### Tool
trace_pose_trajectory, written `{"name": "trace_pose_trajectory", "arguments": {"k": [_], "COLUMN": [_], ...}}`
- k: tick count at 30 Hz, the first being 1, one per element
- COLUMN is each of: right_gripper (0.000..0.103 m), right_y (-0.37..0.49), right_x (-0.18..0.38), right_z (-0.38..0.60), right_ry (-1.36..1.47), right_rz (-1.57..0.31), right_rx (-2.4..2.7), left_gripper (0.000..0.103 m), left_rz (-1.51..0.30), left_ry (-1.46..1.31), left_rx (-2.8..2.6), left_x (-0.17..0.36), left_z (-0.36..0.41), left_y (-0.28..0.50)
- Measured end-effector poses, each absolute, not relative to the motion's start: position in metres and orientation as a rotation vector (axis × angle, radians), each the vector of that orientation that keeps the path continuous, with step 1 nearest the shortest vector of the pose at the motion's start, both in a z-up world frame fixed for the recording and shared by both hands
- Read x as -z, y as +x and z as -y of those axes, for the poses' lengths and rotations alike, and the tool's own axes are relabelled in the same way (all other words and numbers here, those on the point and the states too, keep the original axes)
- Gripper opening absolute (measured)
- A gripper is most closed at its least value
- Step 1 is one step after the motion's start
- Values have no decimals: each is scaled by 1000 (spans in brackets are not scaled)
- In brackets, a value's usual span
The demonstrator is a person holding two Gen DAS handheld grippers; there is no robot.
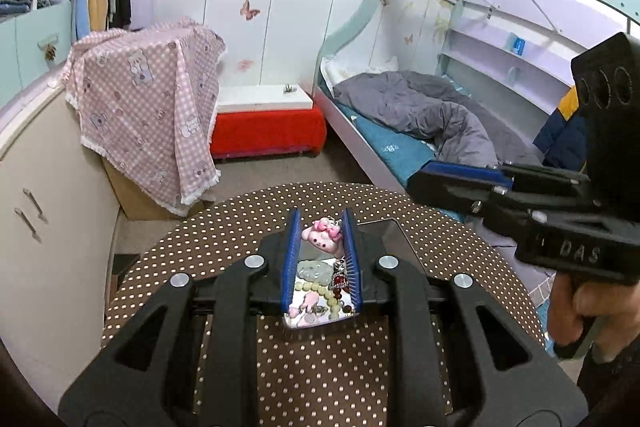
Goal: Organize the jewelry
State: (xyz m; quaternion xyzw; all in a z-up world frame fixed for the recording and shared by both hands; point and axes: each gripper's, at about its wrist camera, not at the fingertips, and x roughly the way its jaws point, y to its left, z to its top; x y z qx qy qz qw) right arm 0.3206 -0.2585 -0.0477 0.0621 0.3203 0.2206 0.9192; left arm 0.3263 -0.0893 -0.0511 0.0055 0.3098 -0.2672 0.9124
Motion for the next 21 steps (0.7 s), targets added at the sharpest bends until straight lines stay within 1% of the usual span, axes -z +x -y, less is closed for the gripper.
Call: {"name": "trace_pose_trajectory", "arguments": {"k": [5,6,7,8,9,10,11,12,13,15,18,21], "right_gripper": [25,25,29,40,48,59,75,79,80,87,94,95], "right_y": [337,341,344,346,348,349,348,347,346,345,338,329], "right_x": [65,69,70,72,73,74,74,73,72,71,65,57], "right_z": [258,258,259,260,263,268,271,273,274,276,278,278], "right_ry": [174,187,197,209,226,255,266,269,270,275,278,266], "right_rz": [-721,-735,-746,-753,-755,-753,-748,-741,-737,-736,-713,-698], "right_rx": [-464,-463,-461,-459,-450,-444,-437,-428,-424,-414,-400,-382], "left_gripper": [21,22,25,41,58,67,78,80,81,82,85,89], "left_rz": [-681,-687,-697,-701,-698,-693,-685,-679,-677,-666,-648,-625], "left_ry": [23,27,35,36,31,15,-14,-32,-37,-20,-3,16], "left_rx": [542,535,522,500,466,444,449,452,447,425,399,363], "left_x": [67,69,72,75,76,76,75,74,73,71,67,61], "left_z": [98,98,99,97,94,89,83,79,76,72,67,65], "left_y": [346,348,351,352,352,353,352,350,349,344,335,322]}}
